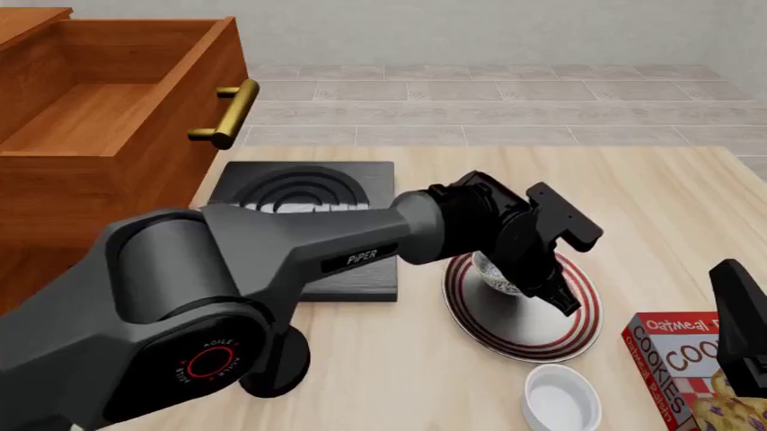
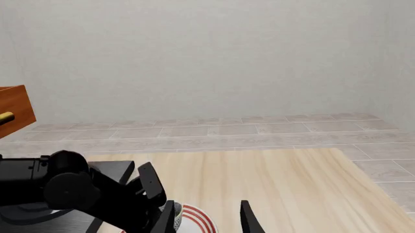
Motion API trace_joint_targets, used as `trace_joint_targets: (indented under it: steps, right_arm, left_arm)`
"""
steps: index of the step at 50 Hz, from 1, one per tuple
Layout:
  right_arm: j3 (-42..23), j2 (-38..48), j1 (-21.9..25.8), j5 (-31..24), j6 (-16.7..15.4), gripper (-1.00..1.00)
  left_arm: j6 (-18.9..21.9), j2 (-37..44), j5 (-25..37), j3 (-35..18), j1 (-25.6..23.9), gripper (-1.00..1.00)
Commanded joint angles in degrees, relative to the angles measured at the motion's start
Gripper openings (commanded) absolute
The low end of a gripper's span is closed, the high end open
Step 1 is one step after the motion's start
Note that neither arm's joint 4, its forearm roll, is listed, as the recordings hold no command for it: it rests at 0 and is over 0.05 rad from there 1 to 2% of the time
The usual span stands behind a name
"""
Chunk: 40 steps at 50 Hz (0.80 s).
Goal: Pick the akita bowl in the top layer of the wooden cabinet and place it on the plate.
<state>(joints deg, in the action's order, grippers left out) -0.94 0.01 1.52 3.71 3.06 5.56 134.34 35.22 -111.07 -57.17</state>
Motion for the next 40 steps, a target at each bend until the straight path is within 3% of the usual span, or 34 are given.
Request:
trace_joint_targets:
  steps: [1, 20, 21, 40]
  right_arm:
    - [0.01, 0.0, -0.01, 0.0, 0.02, 1.0]
    - [-0.05, 0.0, -0.02, 0.05, -0.09, 1.0]
    - [-0.06, 0.0, -0.02, 0.06, -0.1, 1.0]
    - [-0.22, 0.0, -0.01, 0.07, -0.26, 1.0]
  left_arm:
    - [-0.1, 0.23, -0.4, -0.05, 0.25, -1.0]
    - [-1.81, -0.01, -0.1, -0.19, -0.92, -1.0]
    - [-1.9, 0.03, -0.04, -0.29, -0.82, 1.0]
    - [-2.27, -0.51, 0.03, -0.05, -1.52, 1.0]
